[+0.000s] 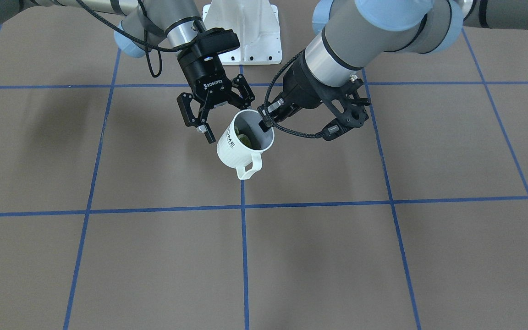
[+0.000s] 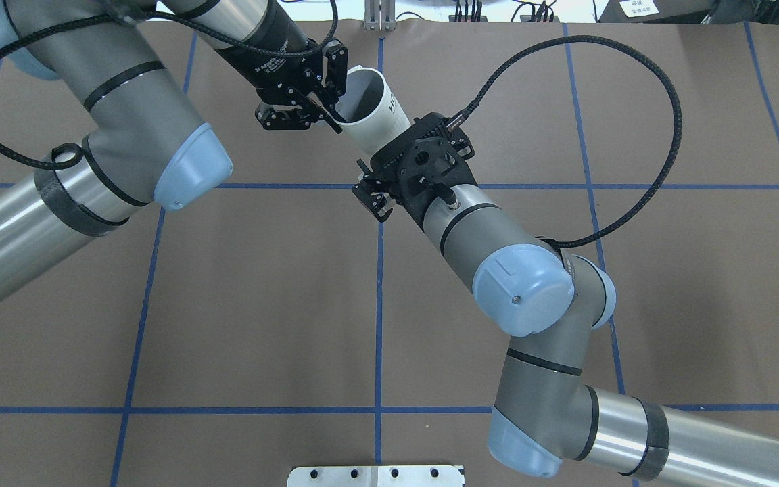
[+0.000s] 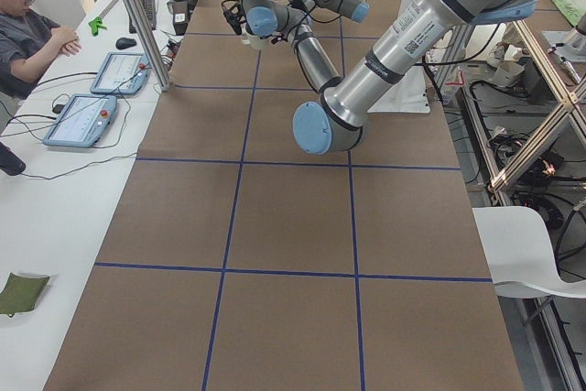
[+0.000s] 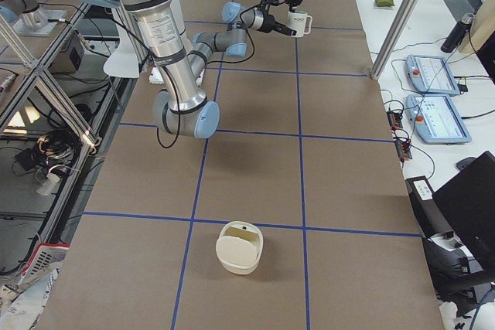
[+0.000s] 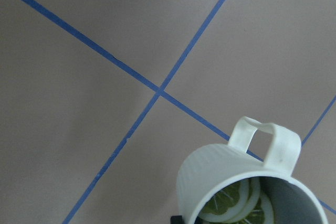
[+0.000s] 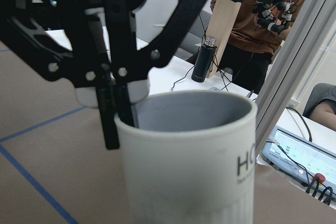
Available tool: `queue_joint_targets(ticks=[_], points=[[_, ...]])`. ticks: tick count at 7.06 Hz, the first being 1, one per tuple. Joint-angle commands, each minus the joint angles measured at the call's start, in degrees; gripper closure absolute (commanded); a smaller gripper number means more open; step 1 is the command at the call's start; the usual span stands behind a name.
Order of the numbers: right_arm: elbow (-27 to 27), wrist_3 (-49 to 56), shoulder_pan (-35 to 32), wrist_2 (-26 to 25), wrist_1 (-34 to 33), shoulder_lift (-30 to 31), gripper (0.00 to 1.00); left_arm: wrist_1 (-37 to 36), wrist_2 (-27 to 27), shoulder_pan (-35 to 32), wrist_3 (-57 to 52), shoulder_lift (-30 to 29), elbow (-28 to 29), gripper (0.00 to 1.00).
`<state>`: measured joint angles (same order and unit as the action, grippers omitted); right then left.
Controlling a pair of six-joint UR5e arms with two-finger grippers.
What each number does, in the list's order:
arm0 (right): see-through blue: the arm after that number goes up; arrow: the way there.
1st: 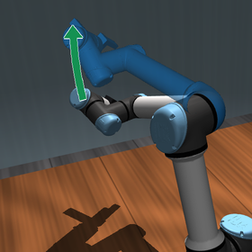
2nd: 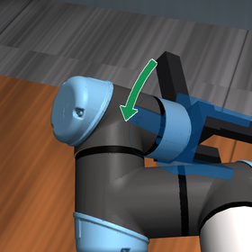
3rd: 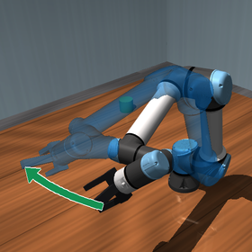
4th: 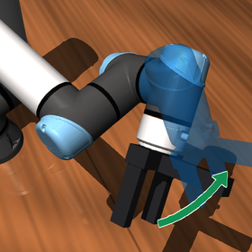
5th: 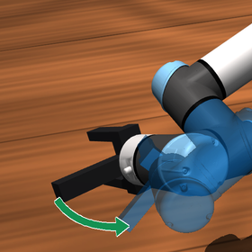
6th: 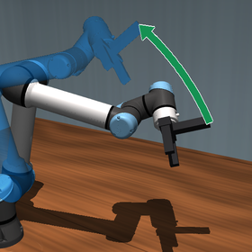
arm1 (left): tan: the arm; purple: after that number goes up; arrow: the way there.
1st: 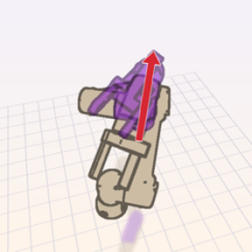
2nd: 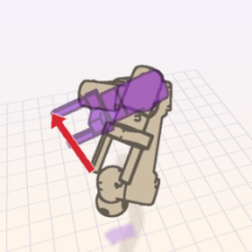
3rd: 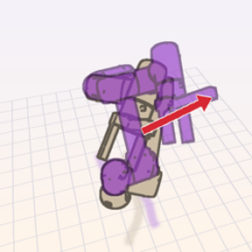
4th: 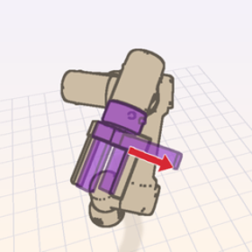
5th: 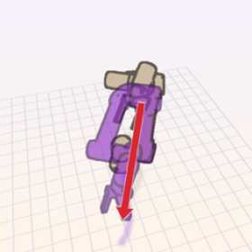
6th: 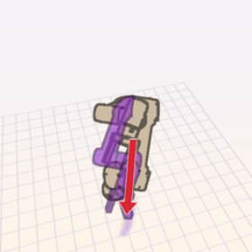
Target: Left arm hands cup to right arm to dump lemon
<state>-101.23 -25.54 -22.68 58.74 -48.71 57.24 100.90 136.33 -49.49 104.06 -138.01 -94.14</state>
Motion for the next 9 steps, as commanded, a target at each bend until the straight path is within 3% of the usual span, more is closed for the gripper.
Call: queue_joint_targets(ticks=[1, 9], points=[[0.16, 0.05, 0.0, -0.91, 0.02, -0.02, 0.0, -0.08, 1.21, 0.8, 0.26, -0.15, -0.43, 1.0], [0.16, 0.05, 0.0, -1.88, 0.02, 0.33, 0.0, -0.09, 1.75, 1.24, 0.26, -0.51, -0.78, 1.0]])
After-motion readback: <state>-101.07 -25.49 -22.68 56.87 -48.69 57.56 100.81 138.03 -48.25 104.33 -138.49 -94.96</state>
